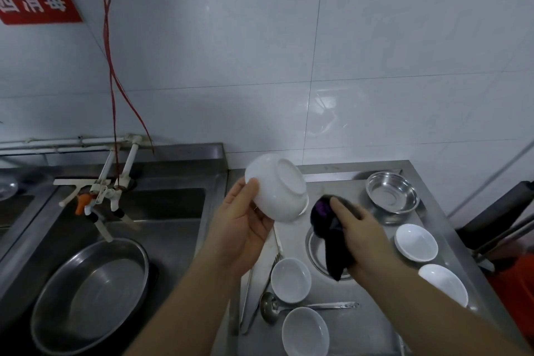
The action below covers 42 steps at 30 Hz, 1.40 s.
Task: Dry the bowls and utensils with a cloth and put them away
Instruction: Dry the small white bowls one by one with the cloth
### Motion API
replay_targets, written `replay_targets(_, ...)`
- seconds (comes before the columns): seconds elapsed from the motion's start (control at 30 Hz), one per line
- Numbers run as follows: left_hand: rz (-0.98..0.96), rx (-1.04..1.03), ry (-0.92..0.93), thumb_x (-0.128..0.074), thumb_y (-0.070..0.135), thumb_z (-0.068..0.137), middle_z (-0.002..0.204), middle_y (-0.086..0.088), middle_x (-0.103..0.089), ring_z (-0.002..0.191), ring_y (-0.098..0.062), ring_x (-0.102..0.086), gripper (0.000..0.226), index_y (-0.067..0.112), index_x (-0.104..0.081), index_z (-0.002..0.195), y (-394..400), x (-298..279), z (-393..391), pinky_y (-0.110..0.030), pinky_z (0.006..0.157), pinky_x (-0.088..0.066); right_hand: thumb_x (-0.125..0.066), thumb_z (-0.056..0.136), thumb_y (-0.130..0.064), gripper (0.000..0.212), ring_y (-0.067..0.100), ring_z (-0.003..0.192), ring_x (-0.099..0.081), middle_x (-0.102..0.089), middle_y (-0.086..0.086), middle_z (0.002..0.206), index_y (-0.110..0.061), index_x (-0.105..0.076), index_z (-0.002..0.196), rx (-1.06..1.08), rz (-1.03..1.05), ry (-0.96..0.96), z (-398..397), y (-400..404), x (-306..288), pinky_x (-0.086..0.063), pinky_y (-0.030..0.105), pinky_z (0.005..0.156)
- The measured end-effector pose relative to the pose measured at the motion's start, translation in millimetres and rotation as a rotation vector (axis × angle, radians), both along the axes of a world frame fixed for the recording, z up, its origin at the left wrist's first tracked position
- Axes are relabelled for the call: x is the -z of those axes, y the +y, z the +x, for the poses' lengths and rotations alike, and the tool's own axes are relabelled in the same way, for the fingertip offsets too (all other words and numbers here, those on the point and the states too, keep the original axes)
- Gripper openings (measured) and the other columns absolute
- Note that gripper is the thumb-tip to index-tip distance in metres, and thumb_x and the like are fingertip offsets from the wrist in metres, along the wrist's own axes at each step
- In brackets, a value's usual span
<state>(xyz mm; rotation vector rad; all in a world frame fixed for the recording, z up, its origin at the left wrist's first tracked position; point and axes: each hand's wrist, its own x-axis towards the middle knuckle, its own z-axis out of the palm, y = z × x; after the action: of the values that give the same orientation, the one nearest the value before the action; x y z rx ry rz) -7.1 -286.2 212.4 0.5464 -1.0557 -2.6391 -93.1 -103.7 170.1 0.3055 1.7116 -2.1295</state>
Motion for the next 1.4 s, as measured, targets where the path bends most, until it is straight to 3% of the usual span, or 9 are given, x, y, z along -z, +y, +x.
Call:
replay_targets(0.1, -0.288, 0.064, -0.053, -0.067, 0.023, 0.093, 0.111, -0.001, -0.080, 0.101, -0.021, -0.078, 0.027, 0.017, -0.069, 0.119, 4.9, 1.1, 0.8, -0.035, 0.084, -0.065, -0.078, 0.089, -0.040, 0.031, 0.015, 0.098, -0.077, -0.078, -0.001, 0.112, -0.038, -0.072, 0.119, 0.030, 0.009, 0.282, -7.0, 0.6, -22.6, -0.063, 0.035, 0.082)
replay_targets(0.2, -0.462, 0.173, -0.062, -0.064, 0.021, 0.100, 0.105, -0.002, -0.079, 0.095, -0.022, -0.076, 0.014, 0.024, -0.072, 0.111, 15.1, -1.3, 1.9, -0.029, 0.077, -0.061, -0.071, 0.088, -0.048, 0.045, 0.000, 0.115, -0.067, -0.069, -0.027, 0.124, -0.054, -0.061, 0.131, -0.094, 0.157, 0.754, -1.6, -4.0, -53.2, -0.053, 0.013, 0.090)
replay_targets(0.33, -0.446, 0.329, 0.026, -0.066, 0.020, 0.100, 0.122, -0.015, -0.076, 0.112, -0.032, -0.075, 0.027, 0.020, -0.071, 0.128, 21.0, -6.2, 5.5, -0.036, 0.088, -0.062, -0.068, 0.096, -0.033, 0.049, 0.008, 0.121, -0.061, -0.061, -0.015, 0.132, -0.030, -0.058, 0.144, -0.338, 0.378, 1.304, 4.4, -8.9, -61.5, -0.046, 0.016, 0.099)
replay_targets(0.43, -0.453, 0.390, 0.044, -0.061, 0.013, 0.100, 0.123, -0.018, -0.075, 0.116, -0.037, -0.072, 0.029, 0.017, -0.071, 0.128, 21.3, -2.5, 10.7, -0.041, 0.094, -0.062, -0.069, 0.096, -0.029, 0.046, 0.008, 0.120, -0.062, -0.064, -0.009, 0.132, -0.018, -0.064, 0.140, -0.407, 0.387, 1.371, 0.0, -9.2, -60.7, -0.049, 0.021, 0.101)
replay_targets(0.63, -0.469, 0.401, 0.128, -0.064, 0.021, 0.099, 0.130, -0.024, -0.069, 0.116, -0.041, -0.068, 0.038, 0.008, -0.061, 0.136, 16.6, -3.5, 15.4, -0.053, 0.100, -0.058, -0.067, 0.094, -0.033, 0.038, 0.010, 0.113, -0.069, -0.074, -0.015, 0.117, -0.026, -0.069, 0.131, -0.283, 0.242, 1.020, -9.2, -23.0, -70.9, -0.054, 0.021, 0.094)
replay_targets(0.83, -0.519, 0.383, 0.183, -0.064, 0.027, 0.099, 0.117, -0.010, -0.072, 0.103, -0.027, -0.070, 0.021, 0.023, -0.070, 0.119, 15.9, -11.1, 16.6, -0.035, 0.087, -0.059, -0.064, 0.102, -0.024, 0.024, 0.037, 0.113, -0.070, -0.074, 0.019, 0.120, -0.012, -0.074, 0.120, -0.166, -0.152, 0.430, -27.7, -29.7, -75.6, -0.055, 0.054, 0.103)
replay_targets(0.97, -0.481, 0.338, 0.190, -0.065, 0.030, 0.097, 0.123, -0.007, -0.071, 0.111, -0.027, -0.069, 0.023, 0.025, -0.070, 0.119, 20.8, -7.8, 17.2, -0.036, 0.090, -0.059, -0.064, 0.103, -0.030, 0.035, 0.033, 0.103, -0.071, -0.075, 0.017, 0.118, -0.006, -0.070, 0.128, -0.105, -0.277, 0.111, -24.4, -30.9, -67.6, -0.058, 0.046, 0.090)
replay_targets(1.13, -0.491, 0.261, 0.188, -0.066, 0.035, 0.097, 0.126, -0.004, -0.071, 0.118, -0.027, -0.069, 0.023, 0.034, -0.069, 0.119, 27.0, -7.3, 16.4, -0.036, 0.093, -0.059, -0.063, 0.100, -0.049, 0.054, 0.032, 0.118, -0.069, -0.071, 0.016, 0.135, -0.011, -0.067, 0.138, -0.153, -0.374, -0.184, -19.2, -30.6, -58.0, -0.052, 0.050, 0.107)
replay_targets(1.4, -0.725, 0.237, 0.169, -0.063, 0.037, 0.097, 0.121, -0.001, -0.068, 0.116, -0.029, -0.066, 0.022, 0.036, -0.063, 0.119, 42.9, -8.8, 10.8, -0.039, 0.093, -0.060, -0.061, 0.100, -0.038, 0.038, 0.025, 0.067, -0.073, -0.071, 0.009, 0.078, -0.010, -0.079, 0.081, -0.145, -0.514, -0.331, -10.7, -29.1, -43.6, -0.059, 0.033, 0.056)
